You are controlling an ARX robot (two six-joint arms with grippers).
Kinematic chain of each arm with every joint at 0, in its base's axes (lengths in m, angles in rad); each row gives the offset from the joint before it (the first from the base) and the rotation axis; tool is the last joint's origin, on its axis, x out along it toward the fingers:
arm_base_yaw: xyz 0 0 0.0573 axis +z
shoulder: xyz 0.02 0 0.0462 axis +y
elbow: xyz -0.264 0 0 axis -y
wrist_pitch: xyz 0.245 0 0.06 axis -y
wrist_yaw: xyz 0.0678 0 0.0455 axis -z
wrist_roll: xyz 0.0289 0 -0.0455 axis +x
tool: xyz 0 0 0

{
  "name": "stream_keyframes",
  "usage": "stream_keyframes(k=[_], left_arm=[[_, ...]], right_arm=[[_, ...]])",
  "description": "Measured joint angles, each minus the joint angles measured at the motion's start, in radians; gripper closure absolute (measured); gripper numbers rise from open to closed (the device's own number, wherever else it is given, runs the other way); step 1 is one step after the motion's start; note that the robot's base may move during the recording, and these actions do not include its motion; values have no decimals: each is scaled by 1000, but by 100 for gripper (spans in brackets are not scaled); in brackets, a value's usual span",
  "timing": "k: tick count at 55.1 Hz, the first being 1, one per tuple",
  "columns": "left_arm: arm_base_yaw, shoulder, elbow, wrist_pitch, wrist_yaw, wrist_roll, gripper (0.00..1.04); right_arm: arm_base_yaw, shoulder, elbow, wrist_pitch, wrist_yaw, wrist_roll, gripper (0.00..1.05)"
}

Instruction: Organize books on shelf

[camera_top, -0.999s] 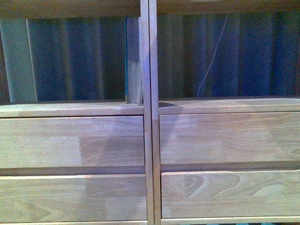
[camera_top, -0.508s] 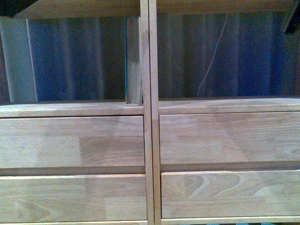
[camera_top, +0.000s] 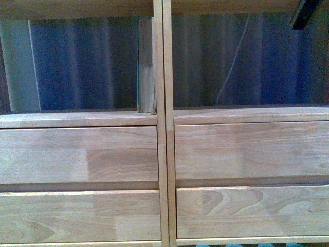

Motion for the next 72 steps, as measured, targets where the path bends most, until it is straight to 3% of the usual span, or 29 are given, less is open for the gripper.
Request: stream_keyframes(k=[21,27,41,48,55,63,72], left_arm=[[-42,-20,-45,233,34,-100,97],[-28,-26,-46,259,50,-133,98],[79,-28,-66,337,64,-189,98],[197,-39,-110,371,101,-210,98],[277,-67,-136,238,70,-90,98],[380,-77,-166,184,-33,179,98],[459,-29,-129,122,-188,486,98]], right_arm=[[13,-19,0,54,-18,24,97],[18,-31,-2,74,-32,18,95],[-7,-47,-49,86,-93,7,53],[-115,-63,-104,96,-147,5,27],[-256,-86,-131,30,-177,-31,7],[-429,-130,-115,-184,-172,-180,7],[-552,-193,-77,-442,-136,-499,7]])
